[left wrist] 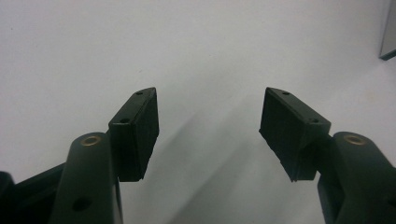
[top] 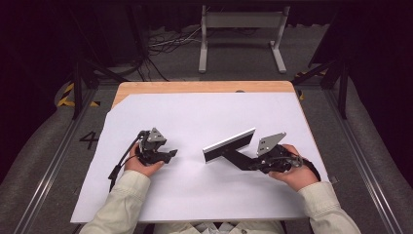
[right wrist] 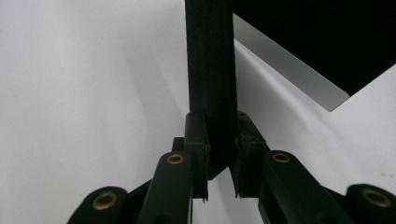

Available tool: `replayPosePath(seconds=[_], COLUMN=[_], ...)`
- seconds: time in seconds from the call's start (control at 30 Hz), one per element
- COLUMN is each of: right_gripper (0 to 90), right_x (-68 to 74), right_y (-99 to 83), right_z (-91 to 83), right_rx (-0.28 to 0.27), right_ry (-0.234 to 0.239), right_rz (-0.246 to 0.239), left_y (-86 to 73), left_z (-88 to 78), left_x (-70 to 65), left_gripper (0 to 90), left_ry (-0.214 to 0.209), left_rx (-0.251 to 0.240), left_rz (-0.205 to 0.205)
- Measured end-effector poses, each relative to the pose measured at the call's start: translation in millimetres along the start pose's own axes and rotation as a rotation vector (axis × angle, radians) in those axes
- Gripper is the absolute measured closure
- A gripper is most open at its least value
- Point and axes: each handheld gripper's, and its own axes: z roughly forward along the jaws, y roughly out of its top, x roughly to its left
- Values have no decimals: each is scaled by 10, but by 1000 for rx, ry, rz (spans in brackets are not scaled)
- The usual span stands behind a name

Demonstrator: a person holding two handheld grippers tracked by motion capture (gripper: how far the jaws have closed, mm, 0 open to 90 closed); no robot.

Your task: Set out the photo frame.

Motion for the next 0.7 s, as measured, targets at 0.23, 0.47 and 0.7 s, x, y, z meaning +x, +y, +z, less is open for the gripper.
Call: replayPosePath(seconds=[0.23, 0.47, 0.7], right_gripper=[775, 753, 747], right_x=[-10, -27, -32], right_y=[-19, -42, -55], right_z=[22, 46, 65], right_rx=[17, 27, 40], right_ry=[-3, -11, -20], right_rz=[2, 14, 10], left_y=[1, 18, 38], left_z=[0, 13, 31], left_x=[-2, -39, -86], left_gripper=[380, 380, 382], left_ry=[0, 0, -1], left_rx=[0, 8, 14], left_rz=[0, 11, 18])
